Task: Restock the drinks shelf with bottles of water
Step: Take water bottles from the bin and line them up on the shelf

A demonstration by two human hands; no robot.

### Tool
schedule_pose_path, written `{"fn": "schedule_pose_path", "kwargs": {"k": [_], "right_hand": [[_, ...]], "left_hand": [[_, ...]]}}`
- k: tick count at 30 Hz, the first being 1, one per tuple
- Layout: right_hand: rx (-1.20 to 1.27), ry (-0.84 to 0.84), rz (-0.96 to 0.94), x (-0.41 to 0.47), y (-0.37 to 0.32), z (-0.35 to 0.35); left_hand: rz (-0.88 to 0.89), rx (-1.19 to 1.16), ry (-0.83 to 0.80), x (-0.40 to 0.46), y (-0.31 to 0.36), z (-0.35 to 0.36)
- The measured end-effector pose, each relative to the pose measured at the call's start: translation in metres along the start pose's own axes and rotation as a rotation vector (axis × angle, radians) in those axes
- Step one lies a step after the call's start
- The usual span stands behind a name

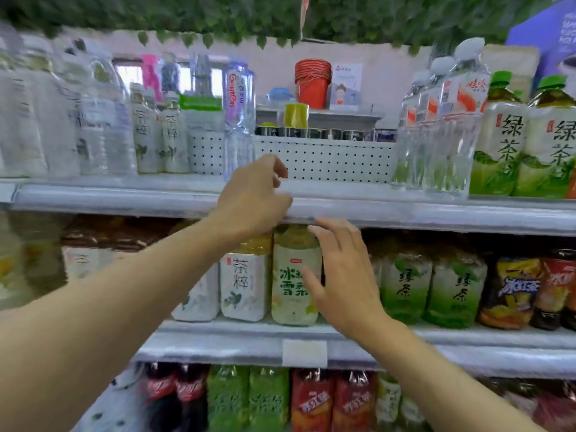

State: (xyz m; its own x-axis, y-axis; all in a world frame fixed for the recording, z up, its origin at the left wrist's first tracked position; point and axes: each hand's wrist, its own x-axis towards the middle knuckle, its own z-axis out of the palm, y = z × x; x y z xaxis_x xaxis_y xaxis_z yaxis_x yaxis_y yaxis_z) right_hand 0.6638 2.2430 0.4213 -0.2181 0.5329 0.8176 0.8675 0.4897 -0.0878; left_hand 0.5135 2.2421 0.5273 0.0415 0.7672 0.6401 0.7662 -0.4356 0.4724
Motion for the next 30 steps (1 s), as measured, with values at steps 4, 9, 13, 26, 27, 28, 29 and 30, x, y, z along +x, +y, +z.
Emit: {"fn": "schedule_pose_path", "kwargs": {"k": [4,9,13,26,27,28,29,30], "right_hand": [[0.051,-0.084,-0.010,-0.024,-0.058,0.030],[0.184,-0.290,0.016,-0.071,-0.137,0.071],[0.250,-0.433,0.015,-0.118,-0.191,0.104],[0.454,-0.869,-0.041,-0.245,-0.281,0.213],[0.473,-0.878,-0.042,-0.253,-0.283,0.223],[0.490,-0.886,-0.050,-0.261,-0.285,0.233],[0.510,-0.894,-0.062,-0.268,-0.288,0.243],[0.529,-0.909,-0.072,-0.274,-0.290,0.254]], "left_hand": [[-0.069,0.020,-0.068,-0.062,-0.054,-0.029],[-0.242,0.099,-0.248,-0.149,-0.142,-0.055],[-0.408,0.148,-0.368,-0.222,-0.206,-0.073],[-0.883,0.216,-0.515,-0.406,-0.338,-0.080],[-0.922,0.212,-0.513,-0.417,-0.345,-0.076],[-0.961,0.209,-0.508,-0.426,-0.353,-0.072],[-0.998,0.206,-0.503,-0.435,-0.359,-0.068],[-1.035,0.205,-0.498,-0.444,-0.366,-0.063]]}}
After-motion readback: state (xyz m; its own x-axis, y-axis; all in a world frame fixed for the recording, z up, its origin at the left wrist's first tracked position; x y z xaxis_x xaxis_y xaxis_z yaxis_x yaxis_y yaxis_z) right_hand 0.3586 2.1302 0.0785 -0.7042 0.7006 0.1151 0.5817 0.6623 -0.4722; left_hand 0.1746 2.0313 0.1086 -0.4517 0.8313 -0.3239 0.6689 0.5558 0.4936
